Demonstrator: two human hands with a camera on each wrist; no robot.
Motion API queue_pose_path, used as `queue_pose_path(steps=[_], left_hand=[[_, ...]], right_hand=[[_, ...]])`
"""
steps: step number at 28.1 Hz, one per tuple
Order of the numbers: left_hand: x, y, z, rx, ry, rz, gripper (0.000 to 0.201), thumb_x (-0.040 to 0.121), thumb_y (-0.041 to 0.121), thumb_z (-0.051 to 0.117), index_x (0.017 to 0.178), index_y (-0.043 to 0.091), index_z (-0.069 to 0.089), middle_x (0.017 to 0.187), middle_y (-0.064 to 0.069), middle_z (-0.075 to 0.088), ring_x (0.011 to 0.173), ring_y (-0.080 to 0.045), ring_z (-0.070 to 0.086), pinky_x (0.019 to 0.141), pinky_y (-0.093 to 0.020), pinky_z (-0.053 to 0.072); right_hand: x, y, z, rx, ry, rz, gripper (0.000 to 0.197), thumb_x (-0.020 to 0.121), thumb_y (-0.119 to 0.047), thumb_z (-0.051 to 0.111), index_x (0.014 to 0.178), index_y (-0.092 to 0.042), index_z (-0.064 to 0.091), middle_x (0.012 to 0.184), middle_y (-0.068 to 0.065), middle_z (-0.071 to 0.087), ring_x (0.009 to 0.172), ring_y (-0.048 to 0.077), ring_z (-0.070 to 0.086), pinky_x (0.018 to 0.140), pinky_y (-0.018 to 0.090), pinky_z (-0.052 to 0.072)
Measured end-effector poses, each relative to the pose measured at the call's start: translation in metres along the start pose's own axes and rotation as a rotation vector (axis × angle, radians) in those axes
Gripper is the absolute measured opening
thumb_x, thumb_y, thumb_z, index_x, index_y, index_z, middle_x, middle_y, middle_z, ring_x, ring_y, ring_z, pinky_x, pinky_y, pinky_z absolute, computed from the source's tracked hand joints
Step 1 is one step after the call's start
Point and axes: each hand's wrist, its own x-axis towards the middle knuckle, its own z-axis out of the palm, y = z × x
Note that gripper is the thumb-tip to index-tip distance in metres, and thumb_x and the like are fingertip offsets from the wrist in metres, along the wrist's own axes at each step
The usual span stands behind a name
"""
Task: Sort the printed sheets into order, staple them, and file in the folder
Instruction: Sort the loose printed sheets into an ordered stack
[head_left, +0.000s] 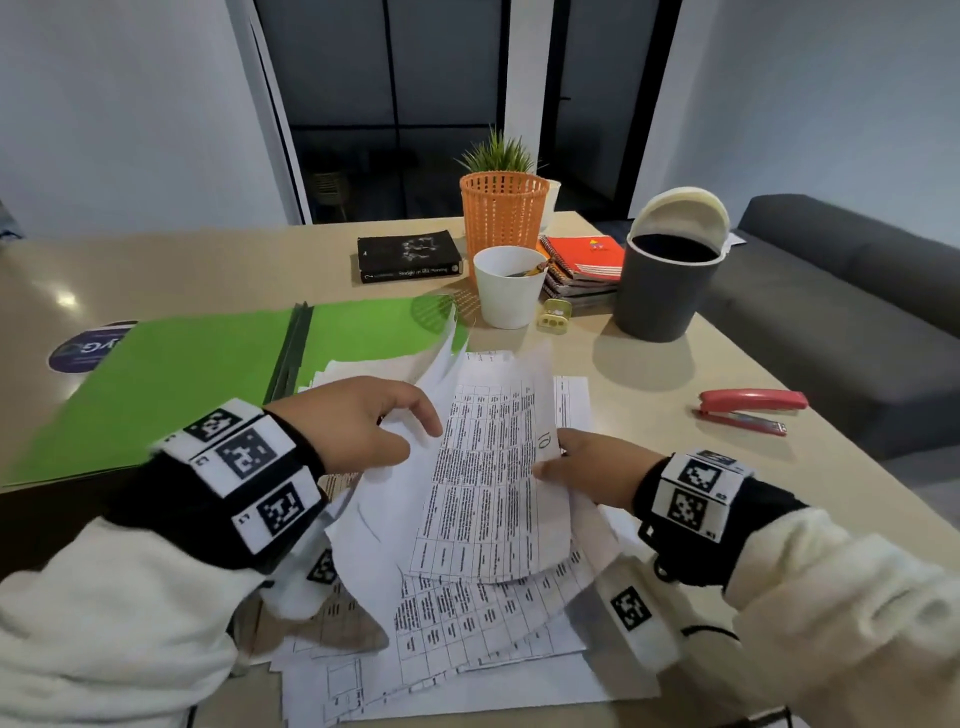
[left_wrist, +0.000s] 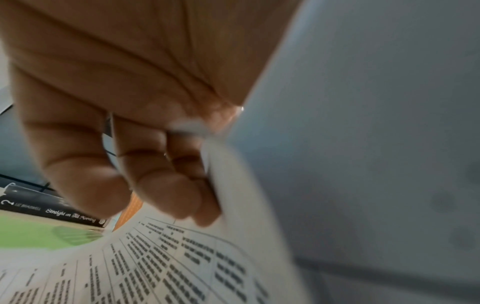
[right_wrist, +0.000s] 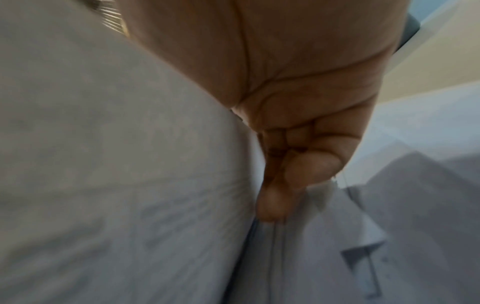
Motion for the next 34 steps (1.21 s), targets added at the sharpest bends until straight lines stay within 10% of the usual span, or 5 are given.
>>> queue_pose_path(steps=[11,15,22,29,34], left_hand=[[0.013,0.028,0.022,0.047,-0.086,0.058,0.081,0.085,0.009,0.044,0.133,0.067,0.012,0.097,0.004,0.060,0.047,-0.010,0.044,0.047,-0.018,0.038],[0.018,0.036,0.030,-0.146,-0.075,0.014,0.045,0.093,0.010,0.035,0.119,0.041,0.054,0.094,0.005,0.062,0.069,-0.016,0.058,0.066,-0.027,0.048],[0.024,0.019,0.038,0.001,-0.054,-0.104,0.038,0.092,0.049,0.046,0.077,0.019,0.064,0.090,0.000,0.064,0.078,-0.014,0.057,0.070,-0.026,0.041],[0.018,0.008,0.044,0.027,0.030,-0.108,0.011,0.086,0.025,0.058,0.083,0.034,0.064,0.107,0.020,0.060,0.079,0.007,0.059,0.067,-0.014,0.041],[0.019,0.013,0.048,0.016,0.031,-0.161,0.021,0.084,0.018,0.052,0.086,0.033,0.066,0.113,0.018,0.060,0.030,0.006,0.042,0.034,-0.010,0.029]], right_hand=[[-0.021,-0.025,0.012,0.016,-0.167,-0.219,0.077,0.089,-0.055,0.051,0.149,-0.037,0.006,0.139,-0.018,0.037,0.121,0.003,0.042,0.091,0.011,0.037],[-0.024,-0.028,0.022,-0.036,-0.248,-0.283,0.085,0.085,-0.062,0.049,0.148,-0.043,-0.004,0.150,-0.009,0.035,0.132,0.012,0.042,0.113,0.033,0.028],[-0.019,-0.010,0.022,0.051,-0.195,-0.288,0.053,0.089,-0.064,0.037,0.136,-0.042,0.043,0.139,-0.010,0.050,0.127,0.012,0.047,0.111,0.041,0.034],[-0.002,0.029,-0.007,0.414,0.119,-0.005,0.024,0.094,-0.023,0.053,0.117,-0.019,0.057,0.097,0.000,0.059,0.090,0.018,0.059,0.082,0.032,0.050],[-0.009,0.036,-0.006,0.774,0.031,0.102,0.006,0.094,-0.007,0.050,0.089,-0.009,0.053,0.081,0.012,0.054,0.063,0.021,0.054,0.057,0.029,0.047]])
